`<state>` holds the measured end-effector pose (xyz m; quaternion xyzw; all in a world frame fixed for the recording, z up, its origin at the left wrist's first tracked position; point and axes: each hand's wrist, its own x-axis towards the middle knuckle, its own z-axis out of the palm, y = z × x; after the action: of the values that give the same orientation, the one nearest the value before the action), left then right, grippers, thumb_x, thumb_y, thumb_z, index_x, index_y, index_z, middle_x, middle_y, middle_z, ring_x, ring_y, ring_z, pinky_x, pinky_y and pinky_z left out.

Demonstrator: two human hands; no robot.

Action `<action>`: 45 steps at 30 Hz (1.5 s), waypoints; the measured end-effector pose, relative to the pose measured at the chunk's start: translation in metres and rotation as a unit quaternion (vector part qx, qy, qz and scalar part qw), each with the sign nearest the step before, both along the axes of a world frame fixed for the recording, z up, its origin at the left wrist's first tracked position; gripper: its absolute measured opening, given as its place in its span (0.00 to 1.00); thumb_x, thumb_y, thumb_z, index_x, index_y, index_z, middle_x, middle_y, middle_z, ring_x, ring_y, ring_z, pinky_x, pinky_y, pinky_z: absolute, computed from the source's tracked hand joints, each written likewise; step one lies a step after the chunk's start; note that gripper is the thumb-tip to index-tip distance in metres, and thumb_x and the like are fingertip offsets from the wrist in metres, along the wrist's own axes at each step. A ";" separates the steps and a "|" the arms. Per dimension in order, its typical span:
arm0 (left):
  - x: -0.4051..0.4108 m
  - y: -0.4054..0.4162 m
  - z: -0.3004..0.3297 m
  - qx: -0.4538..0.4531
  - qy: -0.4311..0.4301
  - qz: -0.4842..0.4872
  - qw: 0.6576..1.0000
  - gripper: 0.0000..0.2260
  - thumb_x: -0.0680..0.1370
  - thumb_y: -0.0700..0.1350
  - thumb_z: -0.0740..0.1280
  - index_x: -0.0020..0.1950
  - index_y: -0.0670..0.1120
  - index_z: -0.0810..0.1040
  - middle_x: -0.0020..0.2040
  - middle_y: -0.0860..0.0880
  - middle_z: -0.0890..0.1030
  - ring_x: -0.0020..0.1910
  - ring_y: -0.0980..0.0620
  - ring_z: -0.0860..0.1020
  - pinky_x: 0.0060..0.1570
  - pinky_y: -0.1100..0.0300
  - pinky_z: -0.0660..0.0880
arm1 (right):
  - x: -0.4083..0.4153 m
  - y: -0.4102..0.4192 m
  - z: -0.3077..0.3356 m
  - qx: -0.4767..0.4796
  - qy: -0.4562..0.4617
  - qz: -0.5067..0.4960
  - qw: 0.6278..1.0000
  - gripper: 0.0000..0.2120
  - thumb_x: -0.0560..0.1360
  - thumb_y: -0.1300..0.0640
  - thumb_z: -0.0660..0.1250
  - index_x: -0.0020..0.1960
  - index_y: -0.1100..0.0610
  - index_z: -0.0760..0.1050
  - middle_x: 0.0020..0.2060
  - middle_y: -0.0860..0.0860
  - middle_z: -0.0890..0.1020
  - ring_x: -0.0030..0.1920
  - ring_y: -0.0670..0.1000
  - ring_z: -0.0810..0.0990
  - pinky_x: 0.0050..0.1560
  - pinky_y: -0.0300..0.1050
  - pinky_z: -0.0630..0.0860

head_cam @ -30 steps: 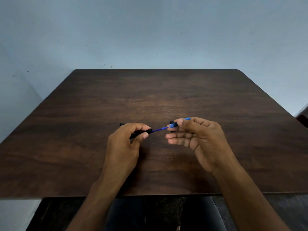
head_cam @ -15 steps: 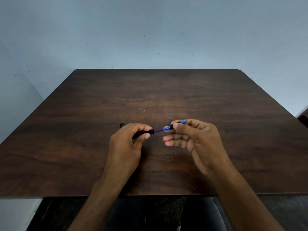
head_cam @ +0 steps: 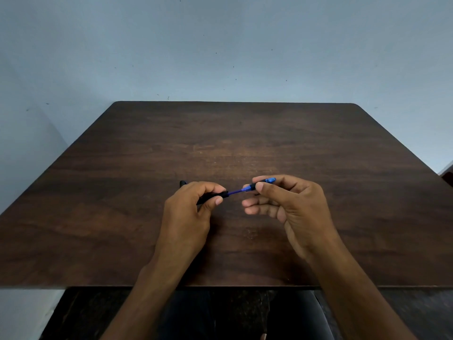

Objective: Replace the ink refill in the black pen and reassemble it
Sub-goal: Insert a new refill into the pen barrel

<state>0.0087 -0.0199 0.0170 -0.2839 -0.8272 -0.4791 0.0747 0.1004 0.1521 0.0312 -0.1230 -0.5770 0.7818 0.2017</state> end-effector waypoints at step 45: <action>0.004 0.002 0.005 0.006 0.010 -0.017 1.000 0.10 0.75 0.39 0.73 0.52 0.52 0.84 0.46 0.62 0.81 0.51 0.66 0.78 0.50 0.77 0.70 | -0.003 -0.008 -0.004 -0.011 -0.020 -0.002 1.000 0.06 0.75 0.66 0.71 0.50 0.65 0.84 0.42 0.66 0.87 0.41 0.63 0.88 0.41 0.49 0.85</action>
<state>0.0127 -0.0178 0.0223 -0.3019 -0.8185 -0.4826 0.0770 0.0978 0.1442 0.0276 -0.1418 -0.5722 0.7850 0.1903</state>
